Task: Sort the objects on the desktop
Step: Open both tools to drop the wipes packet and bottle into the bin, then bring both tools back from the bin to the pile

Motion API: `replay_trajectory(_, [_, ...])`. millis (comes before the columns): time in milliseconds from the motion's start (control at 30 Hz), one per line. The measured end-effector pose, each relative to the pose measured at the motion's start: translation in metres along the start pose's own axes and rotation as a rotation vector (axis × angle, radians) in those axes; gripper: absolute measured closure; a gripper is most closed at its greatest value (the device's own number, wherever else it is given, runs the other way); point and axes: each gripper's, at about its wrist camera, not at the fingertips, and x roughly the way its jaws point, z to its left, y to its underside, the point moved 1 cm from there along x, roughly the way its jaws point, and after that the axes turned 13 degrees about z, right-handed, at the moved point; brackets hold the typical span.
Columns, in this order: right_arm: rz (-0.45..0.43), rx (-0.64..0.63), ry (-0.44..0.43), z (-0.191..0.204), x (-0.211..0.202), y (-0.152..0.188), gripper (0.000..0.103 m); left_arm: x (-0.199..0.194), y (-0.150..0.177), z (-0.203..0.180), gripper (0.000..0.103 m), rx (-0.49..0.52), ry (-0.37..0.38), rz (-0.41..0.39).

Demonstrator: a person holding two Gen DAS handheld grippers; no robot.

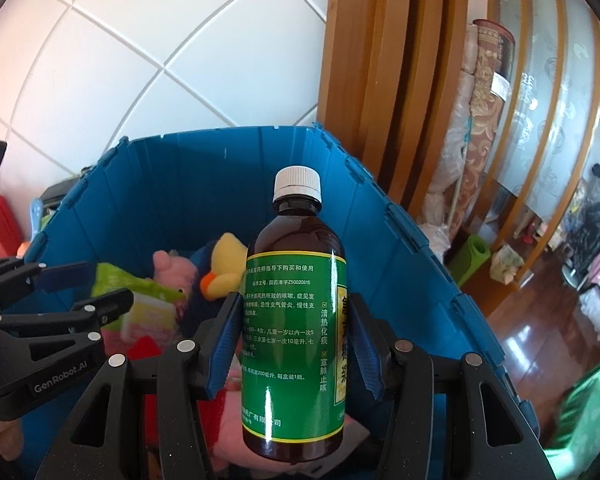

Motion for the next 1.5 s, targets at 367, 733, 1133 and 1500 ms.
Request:
replay_trajectory(367, [-0.028,0.008,0.077,0.004,-0.004,-0.005,0.002,0.000,-0.001,0.001,0.056,-0.009,-0.016,0.006])
replay_trajectory(733, [-0.057,0.063,0.068,-0.004,-0.008,-0.002,0.000,-0.013,0.002,0.013,0.055,-0.076,0.035,-0.040])
replay_trajectory(1133, [-0.173,0.011,0.018,0.033,-0.051,0.013,0.000,-0.106,0.054,0.061,0.050,-0.108,0.010,-0.278])
replay_trajectory(1500, [-0.322,-0.059,-0.177,0.130,-0.112,0.028,0.000,-0.135,0.157,0.195,0.040,-0.296,-0.177,-0.338])
